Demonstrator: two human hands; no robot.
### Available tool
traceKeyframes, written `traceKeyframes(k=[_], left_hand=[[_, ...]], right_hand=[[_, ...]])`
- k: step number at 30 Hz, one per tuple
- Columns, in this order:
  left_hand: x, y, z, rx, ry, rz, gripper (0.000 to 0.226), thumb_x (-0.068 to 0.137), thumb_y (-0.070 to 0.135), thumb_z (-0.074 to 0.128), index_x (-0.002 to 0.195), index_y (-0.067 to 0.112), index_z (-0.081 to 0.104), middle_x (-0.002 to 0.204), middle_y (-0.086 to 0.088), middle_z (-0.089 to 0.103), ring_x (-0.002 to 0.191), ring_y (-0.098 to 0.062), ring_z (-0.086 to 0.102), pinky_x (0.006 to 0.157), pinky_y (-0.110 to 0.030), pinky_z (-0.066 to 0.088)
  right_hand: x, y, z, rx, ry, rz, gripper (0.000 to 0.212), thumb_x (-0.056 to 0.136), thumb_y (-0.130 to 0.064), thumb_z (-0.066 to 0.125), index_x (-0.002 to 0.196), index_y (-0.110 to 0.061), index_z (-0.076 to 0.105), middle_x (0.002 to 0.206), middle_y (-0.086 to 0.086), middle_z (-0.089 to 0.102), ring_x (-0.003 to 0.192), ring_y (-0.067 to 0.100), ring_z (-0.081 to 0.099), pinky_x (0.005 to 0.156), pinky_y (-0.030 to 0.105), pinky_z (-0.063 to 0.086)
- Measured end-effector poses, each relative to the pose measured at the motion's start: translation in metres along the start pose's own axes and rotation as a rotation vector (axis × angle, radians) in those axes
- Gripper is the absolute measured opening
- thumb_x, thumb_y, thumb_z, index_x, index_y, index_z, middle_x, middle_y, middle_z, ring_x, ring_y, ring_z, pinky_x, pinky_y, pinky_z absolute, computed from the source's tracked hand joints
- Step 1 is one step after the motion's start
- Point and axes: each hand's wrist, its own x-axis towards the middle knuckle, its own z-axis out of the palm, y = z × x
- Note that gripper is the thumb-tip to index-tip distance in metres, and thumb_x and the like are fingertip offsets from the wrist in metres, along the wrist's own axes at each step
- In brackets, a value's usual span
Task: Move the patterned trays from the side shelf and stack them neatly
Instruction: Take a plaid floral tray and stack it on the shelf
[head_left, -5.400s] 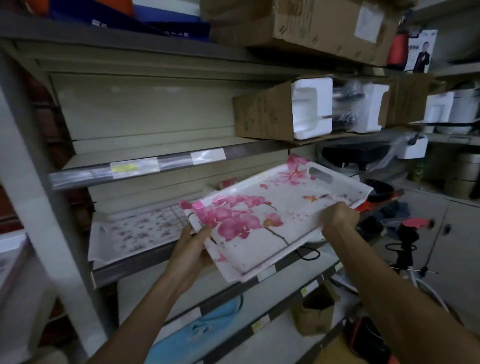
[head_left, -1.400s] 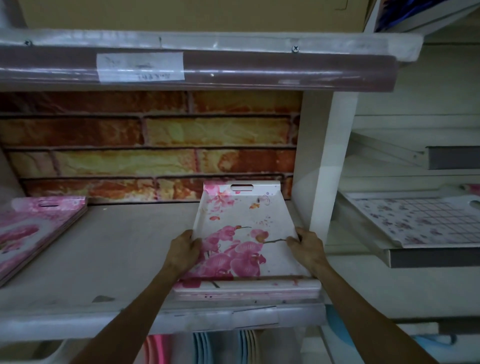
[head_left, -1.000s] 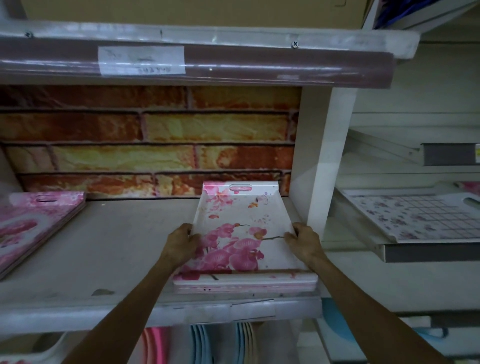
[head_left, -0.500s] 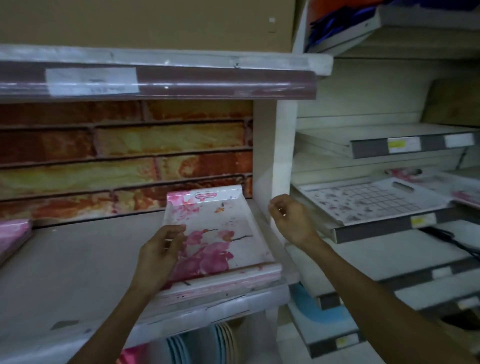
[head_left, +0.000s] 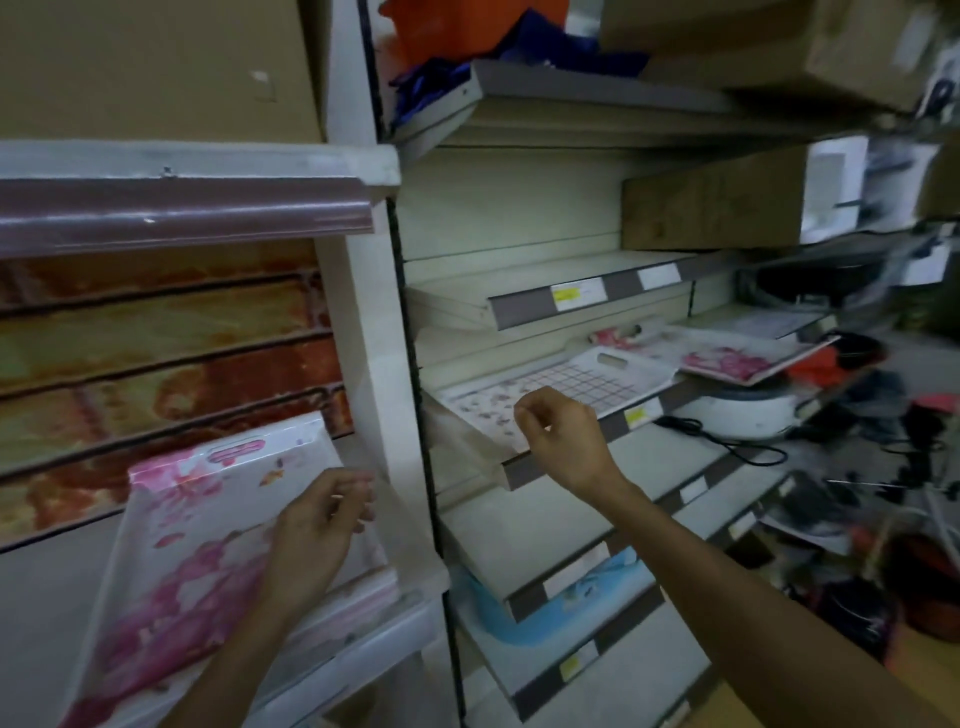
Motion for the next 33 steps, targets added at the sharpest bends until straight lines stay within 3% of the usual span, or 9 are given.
traceKeyframes(k=[3,7,12,14,17,20,24,30,33], left_hand=[[0.016,0.011,0.040,-0.089,-0.072,-0.017,0.017,0.097,0.015,0.051,0.099,0.021,0.067,0.083,-0.003,0.071,0.073,-0.018,0.069,0.071,-0.036,0.058],[0.041,0.027,0.097,-0.201,-0.123,-0.119,0.015,0.098,0.013,0.050,0.098,0.013,0.065,0.091,-0.014,0.070,0.075,-0.028,0.069,0.077,-0.045,0.059],[0.070,0.036,0.155,-0.489,-0.199,-0.434,0.016,0.098,0.017,0.054,0.099,0.005,0.065,0.099,-0.017,0.071,0.089,-0.028,0.071,0.080,-0.031,0.057],[0.084,0.034,0.170,-0.608,-0.234,-0.534,0.025,0.097,0.021,0.056,0.110,0.002,0.063,0.108,-0.014,0.071,0.100,-0.027,0.070,0.083,-0.029,0.057],[0.105,0.034,0.184,-0.655,-0.175,-0.641,0.033,0.095,0.020,0.059,0.120,-0.002,0.060,0.116,-0.015,0.068,0.102,-0.026,0.068,0.071,-0.026,0.061],[0.120,0.041,0.199,-0.580,-0.122,-0.654,0.031,0.092,0.006,0.061,0.119,-0.009,0.059,0.113,-0.020,0.067,0.090,-0.028,0.067,0.054,-0.027,0.060],[0.130,0.051,0.211,-0.545,-0.065,-0.663,0.031,0.086,-0.013,0.056,0.117,-0.013,0.057,0.089,-0.014,0.065,0.074,-0.025,0.063,0.040,-0.021,0.052],[0.148,0.070,0.214,-0.692,-0.089,-0.655,0.024,0.086,-0.014,0.051,0.107,-0.007,0.060,0.100,-0.017,0.066,0.079,-0.025,0.063,0.038,-0.020,0.050],[0.155,0.072,0.213,-0.716,-0.065,-0.657,0.015,0.085,-0.013,0.052,0.089,-0.002,0.062,0.098,-0.016,0.066,0.084,-0.025,0.065,0.059,-0.026,0.059]], right_hand=[[0.012,0.025,-0.028,-0.042,0.042,0.017,0.013,0.093,-0.017,0.059,0.097,-0.008,0.068,0.087,0.006,0.073,0.079,0.017,0.066,0.068,0.015,0.042],[0.035,0.059,-0.056,-0.085,0.070,0.032,0.014,0.094,-0.018,0.058,0.098,-0.009,0.067,0.086,0.007,0.073,0.081,0.018,0.066,0.071,0.021,0.046],[0.064,0.093,-0.082,-0.088,0.085,0.044,0.015,0.095,-0.019,0.056,0.101,-0.010,0.066,0.082,-0.002,0.067,0.080,0.015,0.063,0.062,0.010,0.040],[0.074,0.105,-0.090,-0.080,0.086,0.052,0.015,0.096,-0.019,0.056,0.101,-0.009,0.066,0.083,-0.003,0.065,0.080,0.014,0.062,0.069,0.016,0.042],[0.087,0.125,-0.098,-0.061,0.080,0.057,0.012,0.095,-0.016,0.056,0.098,-0.009,0.065,0.081,-0.001,0.066,0.080,0.017,0.064,0.074,0.025,0.049],[0.098,0.149,-0.105,-0.075,0.063,0.092,0.012,0.095,-0.016,0.054,0.095,-0.010,0.065,0.080,-0.002,0.066,0.079,0.016,0.063,0.073,0.025,0.048],[0.109,0.173,-0.108,-0.072,0.050,0.140,0.011,0.095,-0.015,0.054,0.089,-0.013,0.064,0.082,0.003,0.070,0.080,0.019,0.066,0.077,0.029,0.052],[0.124,0.203,-0.105,-0.082,0.025,0.282,0.022,0.096,-0.019,0.051,0.094,-0.006,0.068,0.090,0.007,0.071,0.091,0.025,0.067,0.082,0.032,0.053],[0.129,0.217,-0.101,0.050,0.055,0.499,0.030,0.096,-0.024,0.052,0.091,0.002,0.067,0.089,0.015,0.071,0.085,0.032,0.069,0.082,0.038,0.055]])
